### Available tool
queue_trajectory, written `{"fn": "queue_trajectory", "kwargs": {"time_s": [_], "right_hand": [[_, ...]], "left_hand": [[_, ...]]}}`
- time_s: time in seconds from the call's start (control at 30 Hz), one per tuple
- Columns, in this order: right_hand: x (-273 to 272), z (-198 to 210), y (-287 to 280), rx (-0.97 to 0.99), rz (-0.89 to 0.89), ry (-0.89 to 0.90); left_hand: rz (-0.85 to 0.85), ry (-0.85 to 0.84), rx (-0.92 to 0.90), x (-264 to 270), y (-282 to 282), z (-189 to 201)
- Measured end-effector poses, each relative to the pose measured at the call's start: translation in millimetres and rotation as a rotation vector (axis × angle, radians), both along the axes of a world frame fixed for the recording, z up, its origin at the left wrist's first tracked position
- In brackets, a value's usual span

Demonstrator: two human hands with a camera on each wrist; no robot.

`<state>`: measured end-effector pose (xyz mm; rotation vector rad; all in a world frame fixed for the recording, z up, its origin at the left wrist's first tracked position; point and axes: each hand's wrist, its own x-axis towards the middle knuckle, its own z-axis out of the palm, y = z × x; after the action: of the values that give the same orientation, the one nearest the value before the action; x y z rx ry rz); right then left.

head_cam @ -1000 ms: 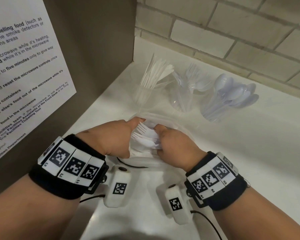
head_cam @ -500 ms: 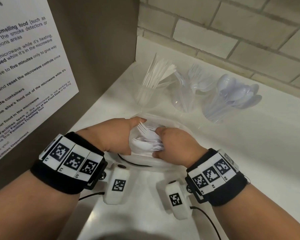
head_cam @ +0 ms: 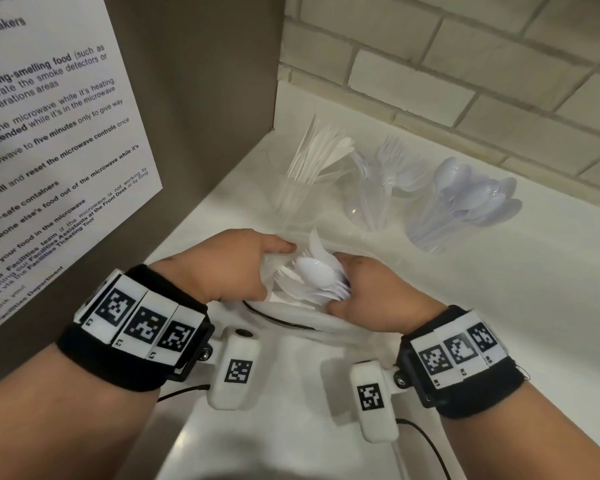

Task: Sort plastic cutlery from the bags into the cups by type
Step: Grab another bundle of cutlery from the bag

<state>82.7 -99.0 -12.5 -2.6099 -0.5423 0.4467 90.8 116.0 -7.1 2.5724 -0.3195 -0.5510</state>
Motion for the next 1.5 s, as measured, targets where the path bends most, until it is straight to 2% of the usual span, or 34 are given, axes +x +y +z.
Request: {"fn": "queue_trajectory", "kwargs": {"time_s": [0.37,0.43,0.53,0.6,0.73,0.87,1.07,1.17,1.27,1.33,1.37,1.4,1.43,1.5], "right_hand": [[-3.4,0.3,-4.3,0.377,-0.177,0.193],[-4.8,1.1,-0.9,0.391,-0.183,0.177],[-5.5,3.0,7.4,0.277,-0.142,0.073],[-5.0,5.0,9.9,0.265,-0.138,0.027],[-5.3,8.0,4.6,0.369,-0.183,0.022],[-9.0,9.6,-0.3,0.538,-0.270,0.027],[-5.8,10.6,1.9,0.828,-0.436,0.084],[-3.2,18.3,4.6,0.974,-0.483,0.101],[-0.8,29.3,6.3,1.149,-0.553,0.106],[1.1,38.2,8.9,1.224,-0.578,0.084],[2.5,43.6,11.3,1.263,-0.581,0.073],[4.4,49.7,14.2,1.305,-0.585,0.054],[7.1,55.8,17.0,1.339,-0.596,0.022],[13.7,67.8,23.2,1.383,-0.629,-0.054]], "left_hand": [[0.055,0.036,-0.272,-0.4,-13.1,0.0],[0.063,0.085,-0.372,-2.4,-14.6,1.1],[-0.010,0.120,-0.447,-7.4,-16.6,6.4],[-0.023,0.113,-0.391,-7.0,-14.6,9.5],[0.056,0.063,-0.205,1.5,-7.1,11.5],[0.167,0.084,-0.239,4.4,-5.3,11.1],[-0.011,0.097,0.079,2.9,-6.5,2.6],[-0.038,0.066,0.111,-0.4,-5.5,-0.4],[0.020,-0.044,-0.080,-7.3,-2.6,12.5],[0.139,-0.245,-0.338,-9.1,-6.3,19.8],[0.238,-0.296,-0.528,-8.7,-10.5,22.2],[0.348,-0.260,-0.746,-8.0,-15.6,24.5],[0.437,-0.153,-0.971,-7.2,-21.4,26.9],[0.547,0.191,-1.311,-4.0,-32.7,28.9]]}}
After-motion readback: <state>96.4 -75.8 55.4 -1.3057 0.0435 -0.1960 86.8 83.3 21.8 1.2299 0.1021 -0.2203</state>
